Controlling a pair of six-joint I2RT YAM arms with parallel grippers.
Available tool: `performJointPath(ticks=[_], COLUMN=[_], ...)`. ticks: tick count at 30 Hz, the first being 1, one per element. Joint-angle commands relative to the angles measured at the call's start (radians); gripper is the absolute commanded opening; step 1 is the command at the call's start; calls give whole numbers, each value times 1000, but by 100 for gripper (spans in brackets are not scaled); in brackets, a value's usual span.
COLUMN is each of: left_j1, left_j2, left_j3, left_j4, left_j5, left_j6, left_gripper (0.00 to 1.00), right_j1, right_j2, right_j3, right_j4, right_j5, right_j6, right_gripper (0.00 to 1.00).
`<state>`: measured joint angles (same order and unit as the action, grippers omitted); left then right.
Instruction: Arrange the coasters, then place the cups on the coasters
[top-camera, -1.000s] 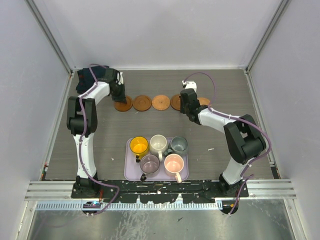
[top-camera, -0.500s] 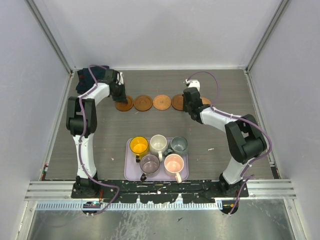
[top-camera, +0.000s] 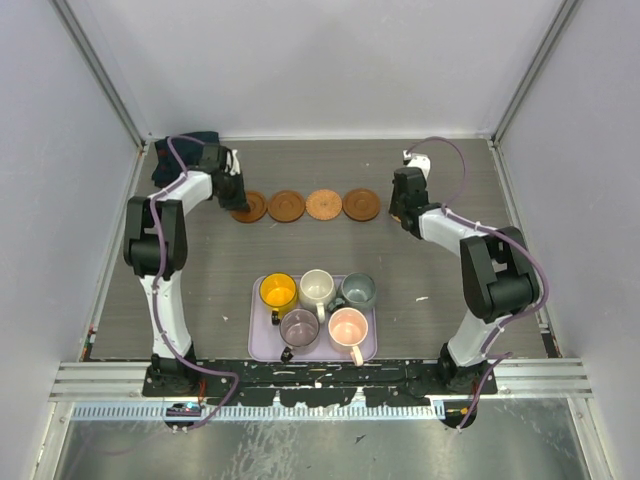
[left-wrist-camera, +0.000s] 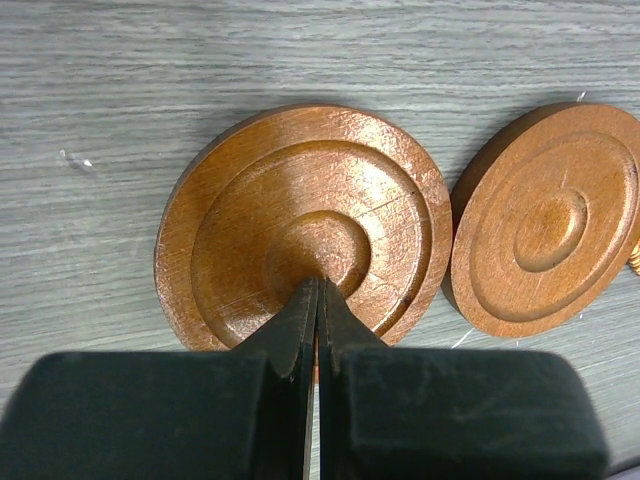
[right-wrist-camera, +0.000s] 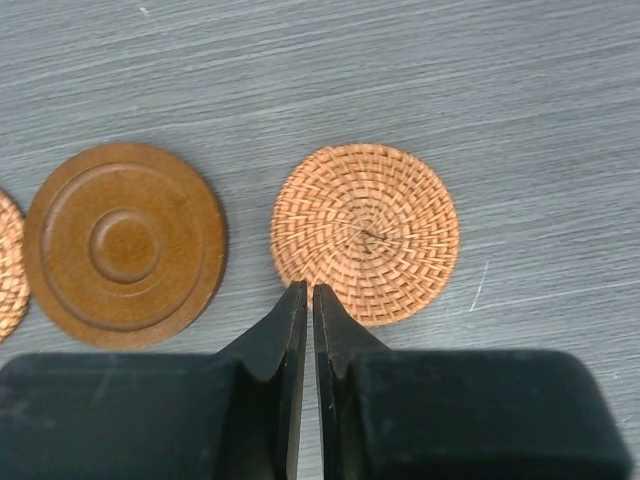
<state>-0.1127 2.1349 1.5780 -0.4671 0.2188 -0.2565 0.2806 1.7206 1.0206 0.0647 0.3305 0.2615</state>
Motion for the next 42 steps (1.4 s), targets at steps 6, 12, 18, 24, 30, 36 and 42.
performJointPath(ticks=[6, 12, 18, 24, 30, 36, 42], left_j1=[30, 48, 79, 102, 103, 103, 104], left_j2=[-16, -35, -50, -54, -57, -34, -58], left_j3=[-67, -102, -124, -132, -130, -91, -95], left_j4=[-68, -57, -48, -37, 36, 74, 126], left_j5=[-34, -45, -45, -36, 42, 110, 149], left_j6=[4, 3, -2, -5, -24, -43, -50], left_gripper=[0, 0, 0, 0, 0, 13, 18], right_j1=[-52, -56, -61, -60, -60, -60, -61], right_j2=[71, 115, 129, 147, 167, 184, 190], right_j3=[42, 62, 71, 83, 104, 118, 128], right_j4=[23, 9, 3, -9, -24, -39, -53], right_j5=[-17, -18, -27, -33, -51, -82, -103], right_j6=[27, 27, 27, 28, 38, 49, 58], right_gripper=[13, 13, 13, 13, 13, 13, 13])
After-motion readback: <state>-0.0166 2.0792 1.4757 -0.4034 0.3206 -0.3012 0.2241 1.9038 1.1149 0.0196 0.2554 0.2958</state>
